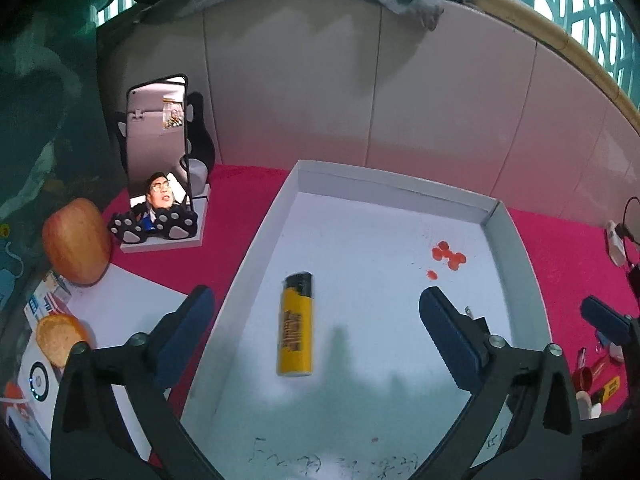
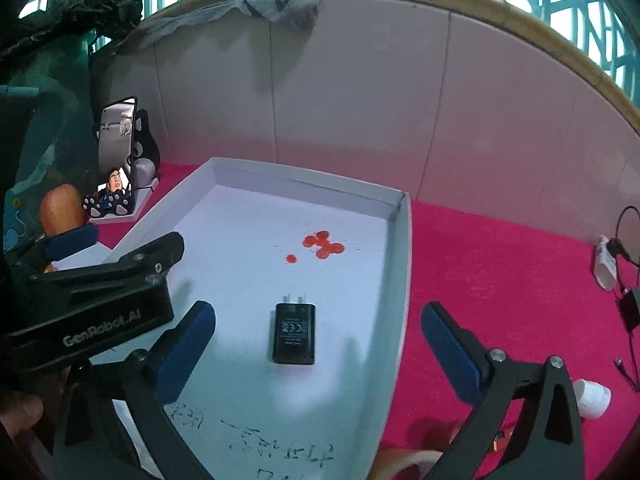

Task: Organize rigid objects
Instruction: 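Open both tools to drop the lighter and charger plug into the tray, then grasp the small dropper bottle with the right tool, then grasp the brown tape roll with the left tool while the right tool holds the bottle, then carry the tape roll and dropper bottle over the white tray with both tools, then open both tools to release the tape roll and bottle into the tray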

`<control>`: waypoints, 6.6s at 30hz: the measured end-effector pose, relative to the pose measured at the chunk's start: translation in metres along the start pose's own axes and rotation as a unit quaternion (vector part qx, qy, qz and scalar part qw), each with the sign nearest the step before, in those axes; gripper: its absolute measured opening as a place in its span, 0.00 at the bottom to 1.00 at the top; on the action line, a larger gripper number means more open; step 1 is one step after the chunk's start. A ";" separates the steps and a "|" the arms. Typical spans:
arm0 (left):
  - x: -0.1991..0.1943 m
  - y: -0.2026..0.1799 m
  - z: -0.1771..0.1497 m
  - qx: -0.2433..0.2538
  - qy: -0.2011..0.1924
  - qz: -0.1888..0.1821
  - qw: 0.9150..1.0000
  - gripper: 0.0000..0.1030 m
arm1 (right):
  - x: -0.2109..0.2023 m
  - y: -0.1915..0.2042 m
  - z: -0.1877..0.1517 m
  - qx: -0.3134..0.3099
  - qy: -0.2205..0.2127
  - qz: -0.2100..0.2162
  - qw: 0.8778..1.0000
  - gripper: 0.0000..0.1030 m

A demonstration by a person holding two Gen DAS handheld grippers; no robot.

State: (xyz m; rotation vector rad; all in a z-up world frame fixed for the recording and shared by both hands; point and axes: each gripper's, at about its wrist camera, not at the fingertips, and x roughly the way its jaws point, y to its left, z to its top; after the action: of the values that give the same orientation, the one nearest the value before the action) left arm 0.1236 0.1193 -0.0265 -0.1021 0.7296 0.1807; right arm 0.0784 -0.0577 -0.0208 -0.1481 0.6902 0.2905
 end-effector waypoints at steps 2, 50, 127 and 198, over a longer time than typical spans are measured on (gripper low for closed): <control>-0.006 0.000 -0.001 -0.002 -0.007 0.000 1.000 1.00 | -0.007 -0.002 -0.001 0.000 -0.009 -0.001 1.000 1.00; -0.084 -0.141 -0.080 0.349 0.020 -0.290 0.891 1.00 | -0.060 -0.141 -0.142 -0.106 0.090 0.094 0.986 0.56; -0.142 -0.017 -0.024 0.074 -0.126 -0.121 0.982 0.53 | -0.150 -0.128 -0.049 0.035 -0.086 0.067 0.993 0.18; 0.018 -0.015 0.032 -0.022 -0.013 -0.040 0.999 1.00 | 0.041 -0.041 0.023 0.088 0.023 0.051 0.995 1.00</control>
State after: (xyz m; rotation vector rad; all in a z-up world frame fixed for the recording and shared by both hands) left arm 0.1605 0.1122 -0.0149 -0.1707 0.6947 0.1218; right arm 0.1351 -0.0828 -0.0278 0.0491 0.7663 0.3233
